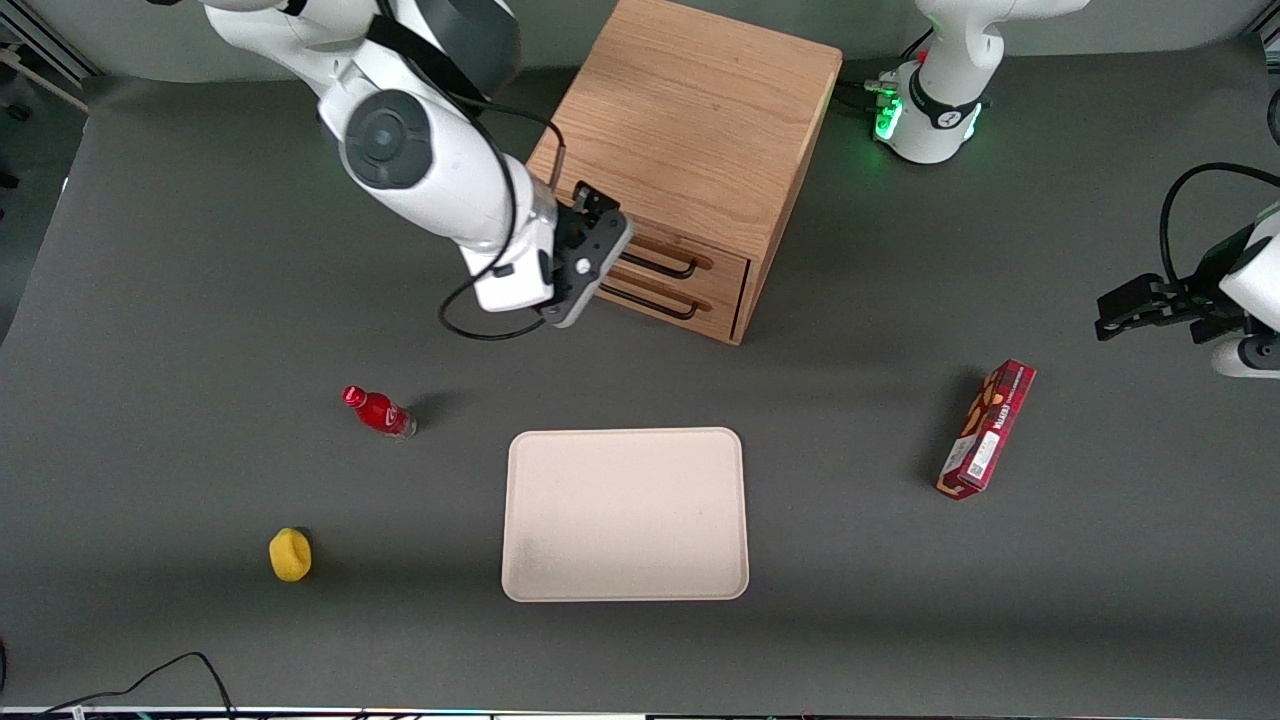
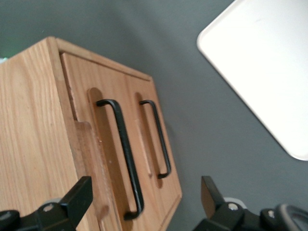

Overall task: Open upper drawer
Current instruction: 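Move the right gripper to the upper drawer's black handle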

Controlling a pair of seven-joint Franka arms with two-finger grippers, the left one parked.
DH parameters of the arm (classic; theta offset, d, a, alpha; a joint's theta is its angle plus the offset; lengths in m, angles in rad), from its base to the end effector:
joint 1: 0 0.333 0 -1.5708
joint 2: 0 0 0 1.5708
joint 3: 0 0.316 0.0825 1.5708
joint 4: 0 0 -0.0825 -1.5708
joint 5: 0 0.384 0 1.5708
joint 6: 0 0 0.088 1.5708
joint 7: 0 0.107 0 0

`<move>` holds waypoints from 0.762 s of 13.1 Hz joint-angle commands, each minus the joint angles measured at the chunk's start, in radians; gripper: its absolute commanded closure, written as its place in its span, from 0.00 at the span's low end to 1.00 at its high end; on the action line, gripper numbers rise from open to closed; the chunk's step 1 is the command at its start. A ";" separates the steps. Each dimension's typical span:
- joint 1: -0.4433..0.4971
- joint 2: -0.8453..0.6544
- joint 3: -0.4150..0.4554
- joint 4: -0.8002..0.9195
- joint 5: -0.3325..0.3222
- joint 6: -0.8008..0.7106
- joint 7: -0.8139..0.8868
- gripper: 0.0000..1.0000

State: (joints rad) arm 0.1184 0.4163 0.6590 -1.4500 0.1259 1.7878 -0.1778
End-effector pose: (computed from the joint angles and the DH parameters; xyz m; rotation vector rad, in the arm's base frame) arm 0.5123 0.4223 0.4939 -2.5119 -1.1903 0.1468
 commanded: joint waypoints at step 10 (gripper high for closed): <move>0.032 0.101 0.007 -0.075 -0.038 0.079 -0.101 0.00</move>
State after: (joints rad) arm 0.1472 0.5273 0.6624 -1.4854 0.0986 1.8303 -0.2615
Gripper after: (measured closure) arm 0.000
